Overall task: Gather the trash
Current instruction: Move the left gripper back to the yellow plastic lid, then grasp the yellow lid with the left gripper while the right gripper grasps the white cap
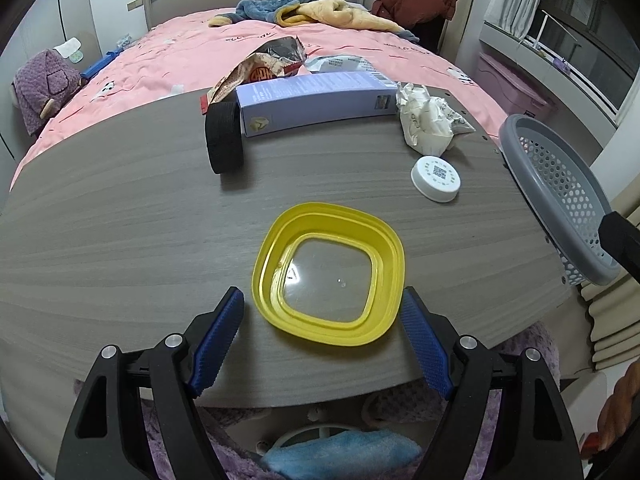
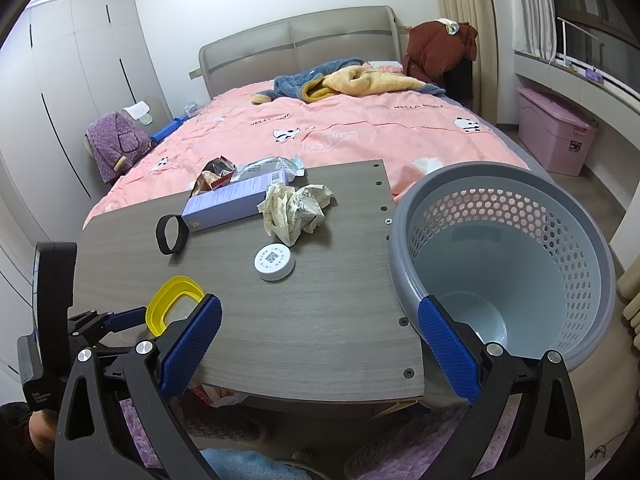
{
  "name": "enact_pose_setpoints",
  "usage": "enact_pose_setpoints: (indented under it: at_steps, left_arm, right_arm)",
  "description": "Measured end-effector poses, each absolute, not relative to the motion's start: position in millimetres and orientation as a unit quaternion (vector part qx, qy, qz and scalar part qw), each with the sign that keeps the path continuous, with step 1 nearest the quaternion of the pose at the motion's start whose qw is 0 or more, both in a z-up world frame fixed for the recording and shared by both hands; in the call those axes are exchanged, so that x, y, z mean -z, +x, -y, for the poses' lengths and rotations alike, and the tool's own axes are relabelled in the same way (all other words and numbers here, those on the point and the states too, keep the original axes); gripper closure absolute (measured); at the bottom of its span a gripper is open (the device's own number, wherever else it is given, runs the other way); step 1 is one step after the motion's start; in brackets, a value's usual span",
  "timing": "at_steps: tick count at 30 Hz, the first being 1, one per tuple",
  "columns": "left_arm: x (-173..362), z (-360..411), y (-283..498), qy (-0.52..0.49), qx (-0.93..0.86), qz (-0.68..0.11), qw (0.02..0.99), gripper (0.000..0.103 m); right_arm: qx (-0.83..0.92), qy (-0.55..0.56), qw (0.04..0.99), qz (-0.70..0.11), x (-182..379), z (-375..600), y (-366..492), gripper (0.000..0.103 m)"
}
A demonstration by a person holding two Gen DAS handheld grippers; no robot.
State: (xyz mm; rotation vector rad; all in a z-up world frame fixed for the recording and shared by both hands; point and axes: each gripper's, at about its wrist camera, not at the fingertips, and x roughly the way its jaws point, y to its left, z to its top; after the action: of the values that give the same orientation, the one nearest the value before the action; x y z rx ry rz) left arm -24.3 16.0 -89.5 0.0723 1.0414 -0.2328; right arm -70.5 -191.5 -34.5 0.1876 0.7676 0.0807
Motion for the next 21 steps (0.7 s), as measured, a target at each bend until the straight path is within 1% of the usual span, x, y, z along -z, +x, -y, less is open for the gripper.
enact_pose_setpoints:
  at_steps: [9,10,11,15,21]
  left_arm:
    - [92.5,-14.9,-15.8,0.042,0.112,-0.481,0.868,0.027]
    - [92.5,-15.3,-15.8,0.042,0.113,-0.480,0.869,0.028]
    - [92.0,-16.1,-16.3,0.041,0.114,-0.478,0.870,0.033]
    - [89.7,-21.6,-16.7,0.035,0.115,-0.473,0.873,0.034]
    - [67.5,-35.0,-17.9,0.031,0.089,-0.439,0.893,0.035]
  right_arm:
    - [-0.040,0.089,0.918,-0.384,42.0,186.6,-62.4,0.006]
    - [-0.040,0.089,0.918,-0.384,43.2,185.5,-61.4,0.006]
    - [-0.040,0.089,0.918,-0.385,44.0,185.1,-61.1,0.006]
    - [-0.043,0.088,0.916,-0.389,49.4,181.1,-55.9,0.006]
    - [-0.061,0.077,0.914,-0.394,60.3,166.6,-38.0,0.006]
